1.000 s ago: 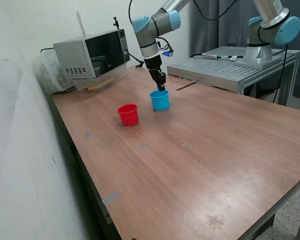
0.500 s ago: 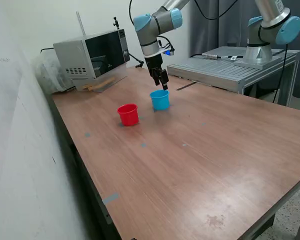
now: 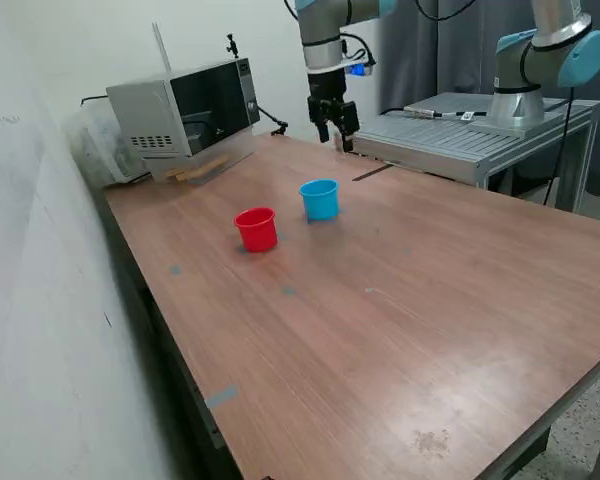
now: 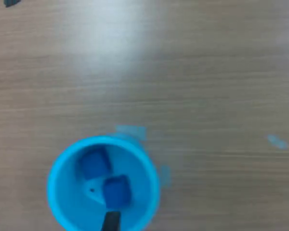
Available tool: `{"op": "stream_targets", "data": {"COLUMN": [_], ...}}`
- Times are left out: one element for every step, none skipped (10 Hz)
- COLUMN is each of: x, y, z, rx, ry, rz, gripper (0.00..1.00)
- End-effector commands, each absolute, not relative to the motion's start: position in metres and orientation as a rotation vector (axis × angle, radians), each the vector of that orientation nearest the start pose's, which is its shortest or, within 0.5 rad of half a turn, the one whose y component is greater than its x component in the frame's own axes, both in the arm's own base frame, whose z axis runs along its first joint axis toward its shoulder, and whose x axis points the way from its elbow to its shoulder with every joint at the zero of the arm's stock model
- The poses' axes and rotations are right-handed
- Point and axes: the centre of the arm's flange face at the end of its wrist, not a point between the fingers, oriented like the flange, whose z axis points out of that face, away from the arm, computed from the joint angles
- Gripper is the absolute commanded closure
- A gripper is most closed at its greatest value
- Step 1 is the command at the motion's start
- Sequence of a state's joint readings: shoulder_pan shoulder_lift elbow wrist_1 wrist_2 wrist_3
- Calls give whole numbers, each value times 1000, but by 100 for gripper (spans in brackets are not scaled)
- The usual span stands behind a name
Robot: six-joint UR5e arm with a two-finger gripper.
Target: Place red objects in the red bin, and blue objects in the blue bin.
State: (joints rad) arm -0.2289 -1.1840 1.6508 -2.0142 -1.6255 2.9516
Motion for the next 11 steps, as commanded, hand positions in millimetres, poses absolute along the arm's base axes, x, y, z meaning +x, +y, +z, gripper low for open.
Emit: {"op": "stream_targets", "data": {"x": [-563,-546,-529,-510,-492,-476,-461,-450,-441,-440,-440], "y": [-43,-46,-48,-52,-60,-62,-64,-67,-73,-74,-74], "z": [361,386,406,422,446,460,460,455,450,446,446], "rx": [-2247,-2194,-2178,-2166,-2187,-2199,-2197,-2195,-2199,-2199,-2198], "ry": [2199,2275,2285,2268,2266,2274,2279,2276,2270,2265,2264], "rz": [164,197,194,166,192,227,231,222,210,200,198], "gripper": [0,0,0,0,0,0,0,0,0,0,0]}}
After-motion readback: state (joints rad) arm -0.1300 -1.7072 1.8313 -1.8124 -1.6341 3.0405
